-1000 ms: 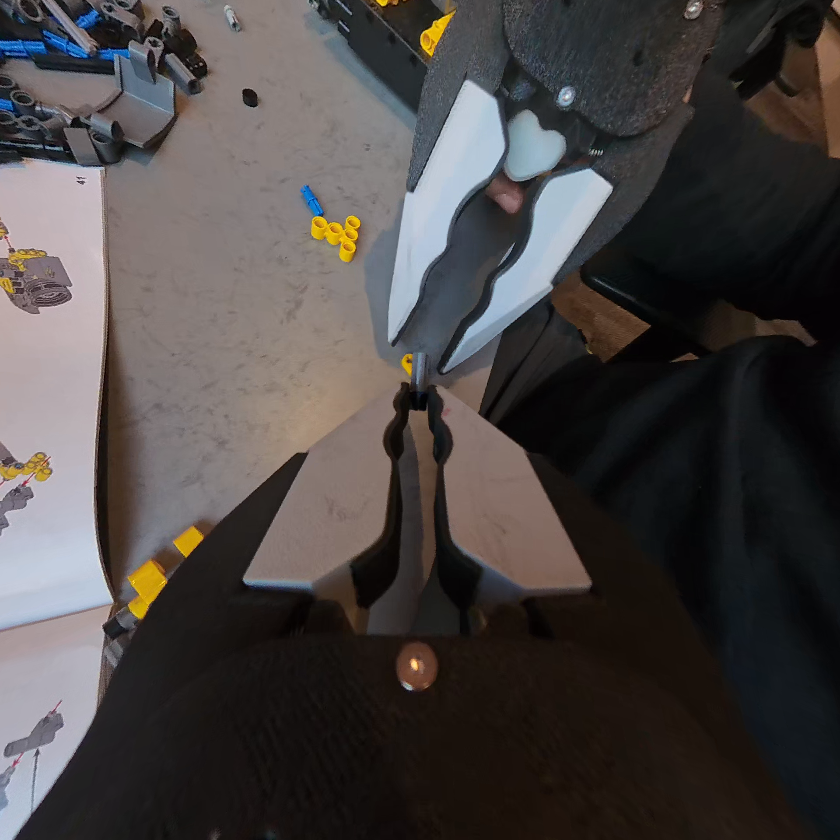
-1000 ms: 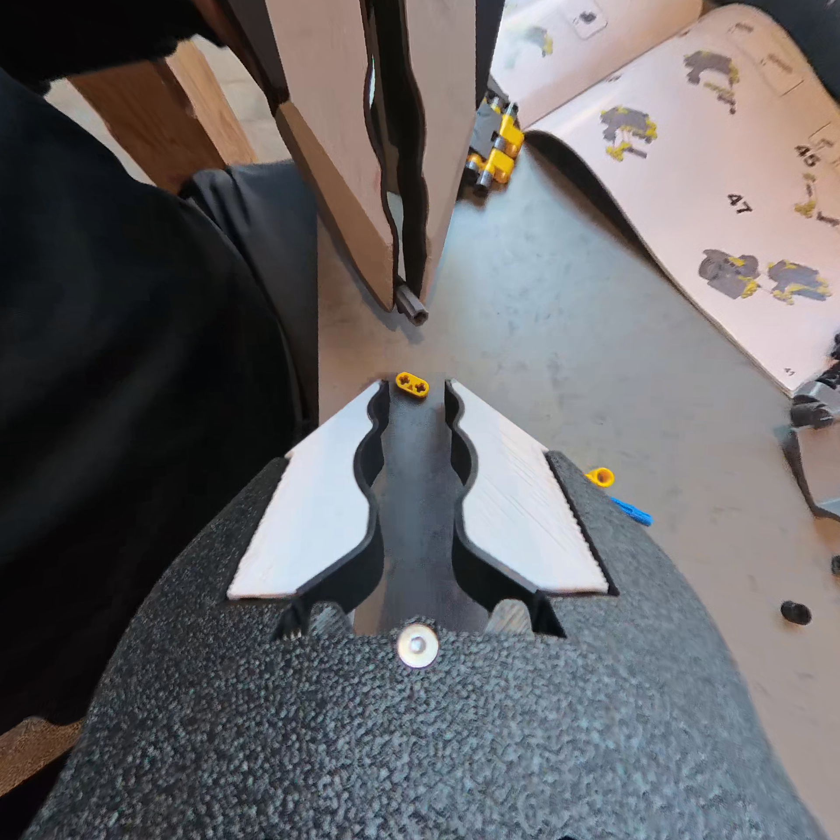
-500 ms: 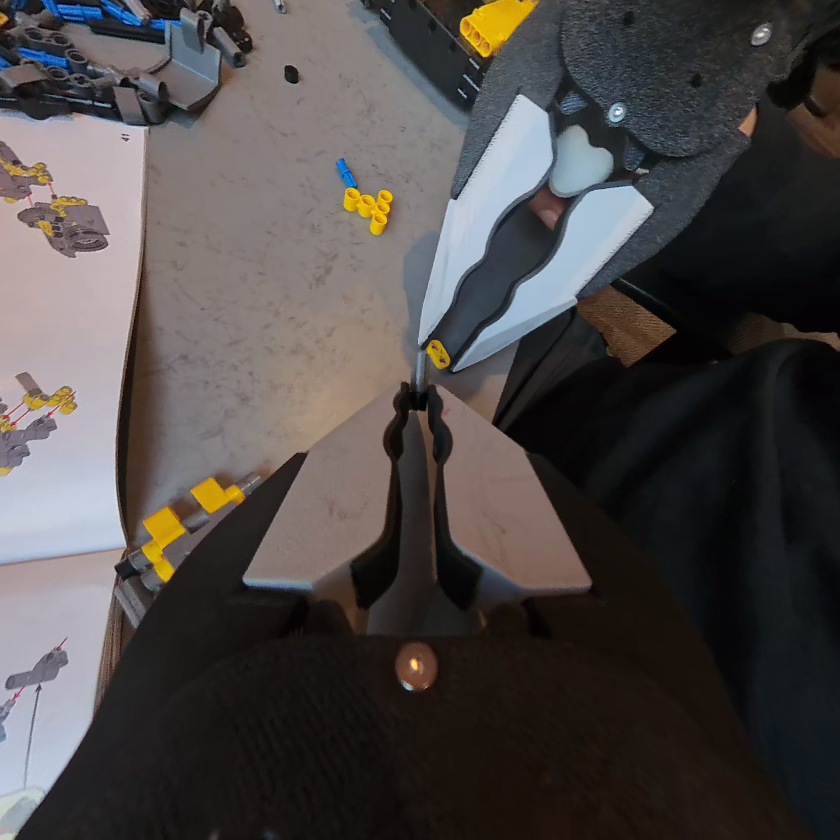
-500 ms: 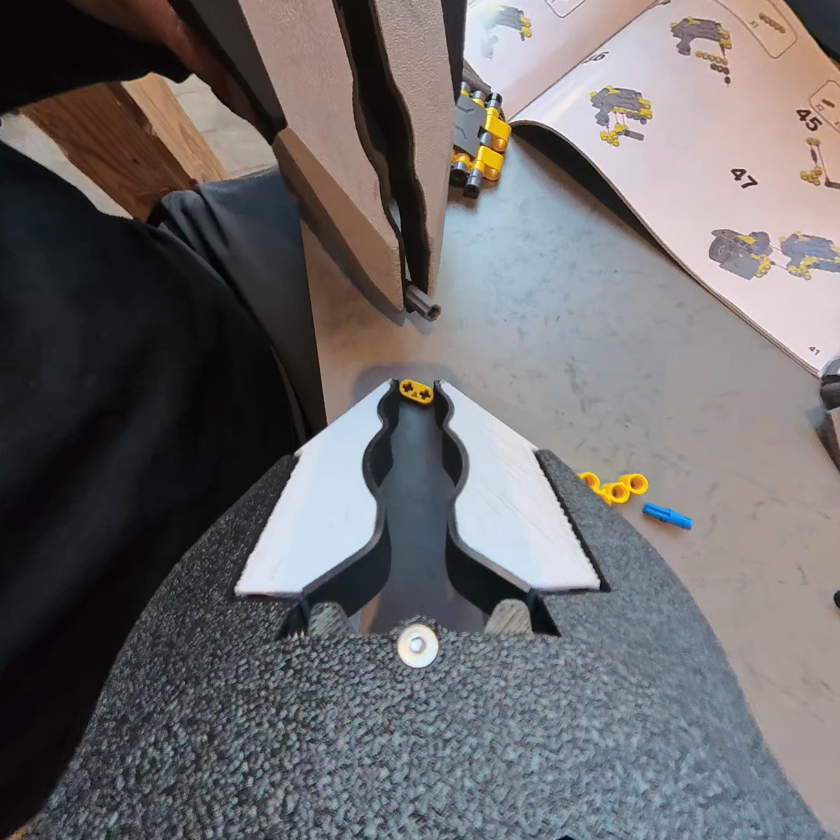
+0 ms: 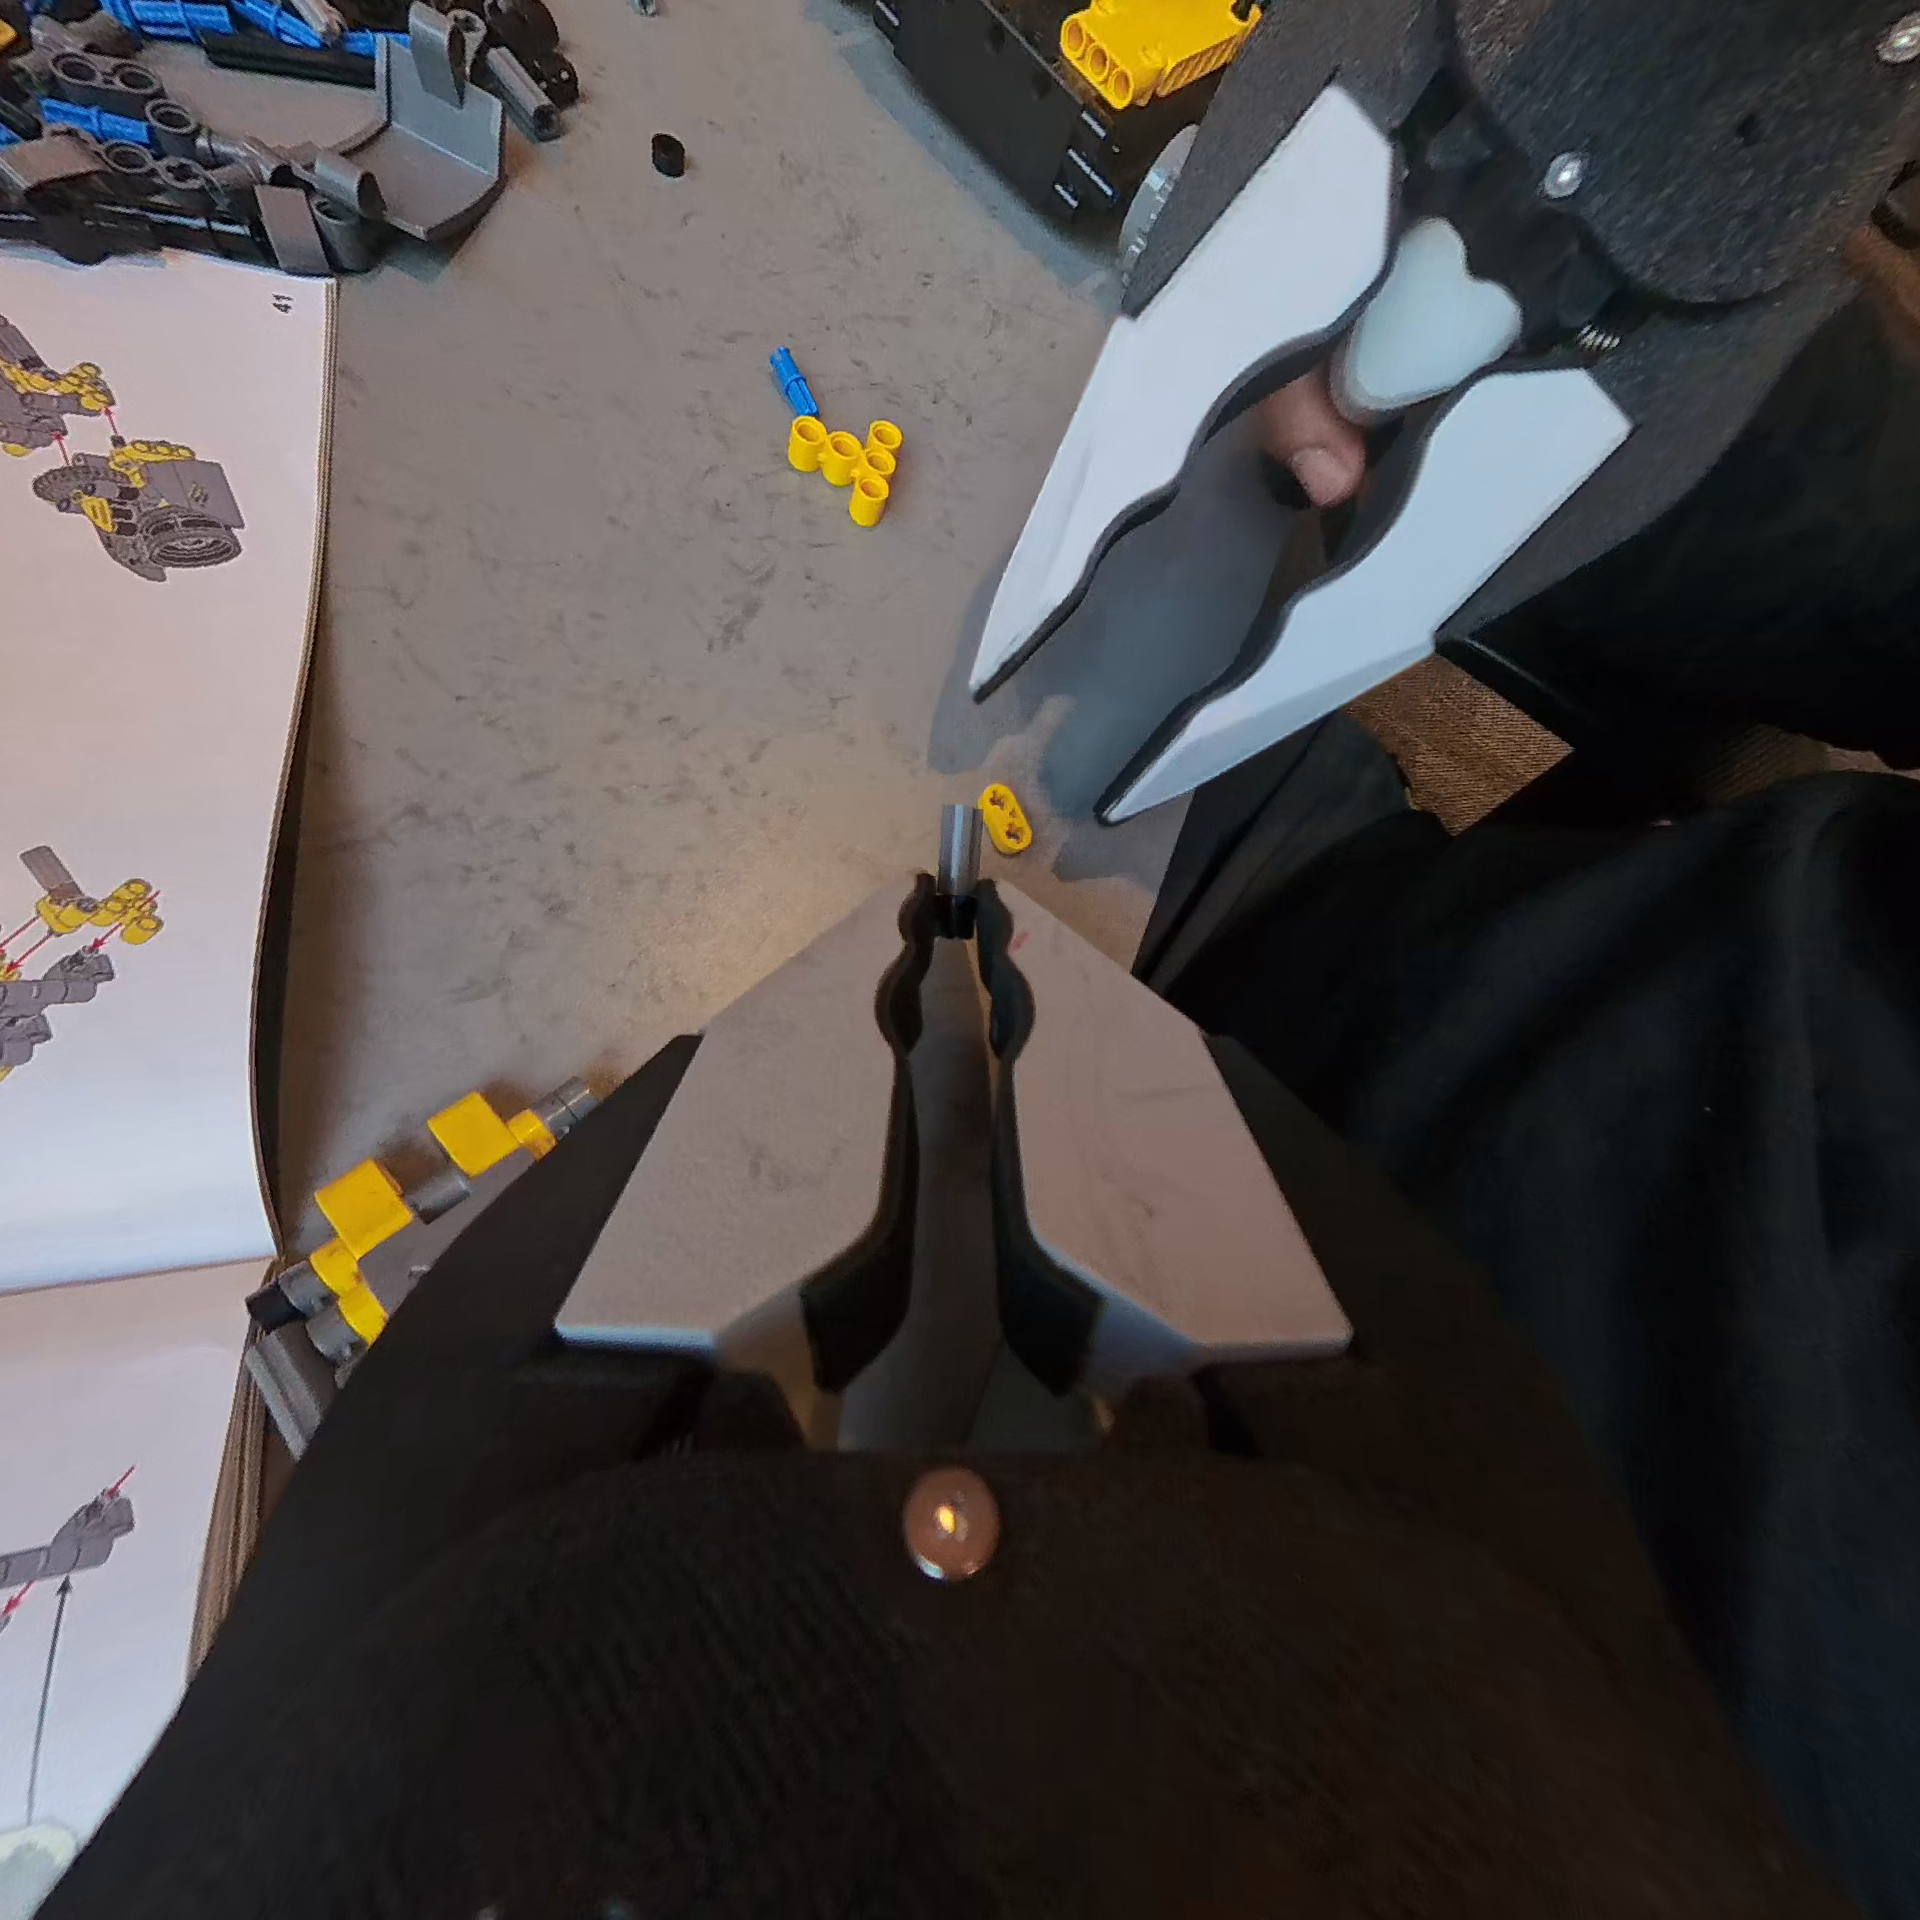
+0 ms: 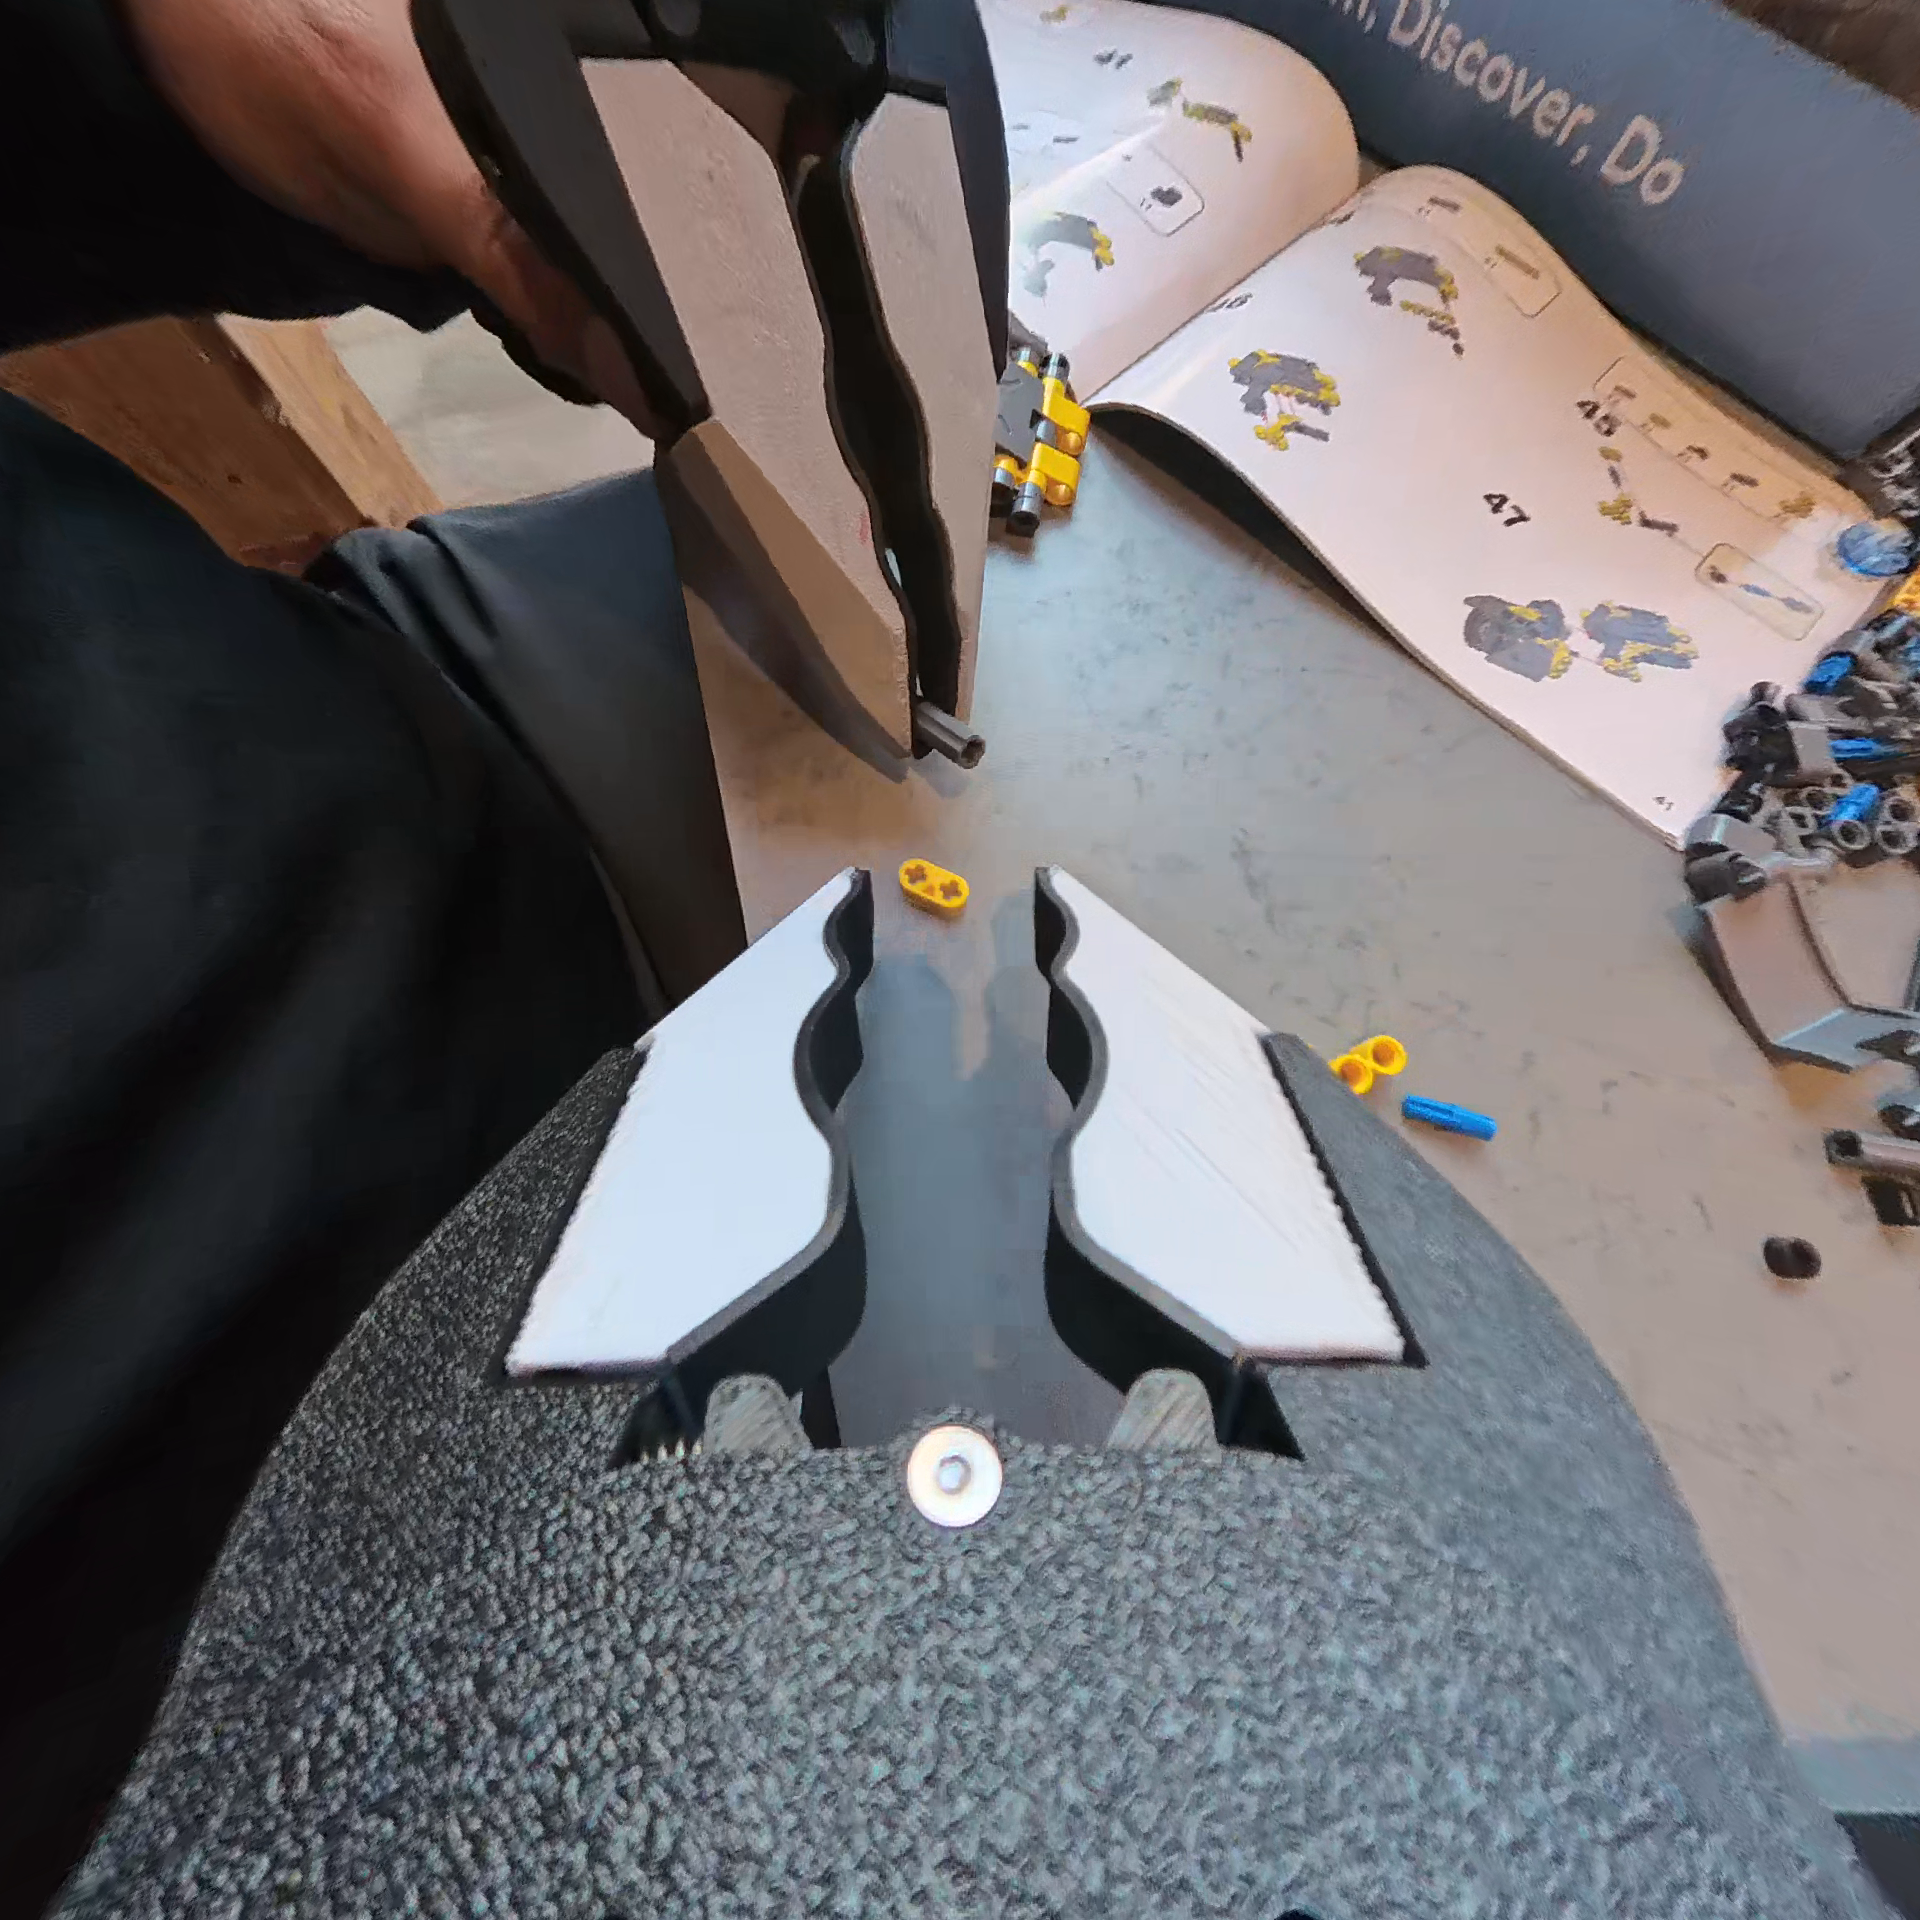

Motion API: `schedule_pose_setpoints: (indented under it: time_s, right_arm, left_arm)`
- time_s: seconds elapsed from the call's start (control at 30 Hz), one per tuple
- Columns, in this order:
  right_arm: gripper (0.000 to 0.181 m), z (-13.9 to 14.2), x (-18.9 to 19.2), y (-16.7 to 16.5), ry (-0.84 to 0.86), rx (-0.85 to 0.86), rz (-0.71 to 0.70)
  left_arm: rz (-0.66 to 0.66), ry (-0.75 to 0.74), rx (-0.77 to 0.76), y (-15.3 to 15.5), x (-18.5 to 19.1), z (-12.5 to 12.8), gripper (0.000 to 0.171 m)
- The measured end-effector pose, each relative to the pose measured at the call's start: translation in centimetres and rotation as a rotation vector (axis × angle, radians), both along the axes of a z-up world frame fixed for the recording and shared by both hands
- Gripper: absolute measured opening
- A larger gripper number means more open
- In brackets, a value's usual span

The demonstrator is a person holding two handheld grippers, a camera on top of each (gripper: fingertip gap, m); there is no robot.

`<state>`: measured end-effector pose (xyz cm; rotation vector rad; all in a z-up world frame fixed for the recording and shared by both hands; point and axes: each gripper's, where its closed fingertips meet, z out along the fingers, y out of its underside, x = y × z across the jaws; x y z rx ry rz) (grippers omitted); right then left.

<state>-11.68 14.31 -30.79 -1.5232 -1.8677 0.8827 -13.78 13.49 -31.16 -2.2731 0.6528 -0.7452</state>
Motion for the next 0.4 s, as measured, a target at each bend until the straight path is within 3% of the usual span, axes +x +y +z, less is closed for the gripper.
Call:
schedule_pose_setpoints:
  time_s: [0.4]
  right_arm:
    - [0.028,0.43,0.68,0.58,0.060,-0.009,0.007]
  left_arm:
    - [0.002,-0.017,-0.023,0.24,0.60,-0.53,0.005]
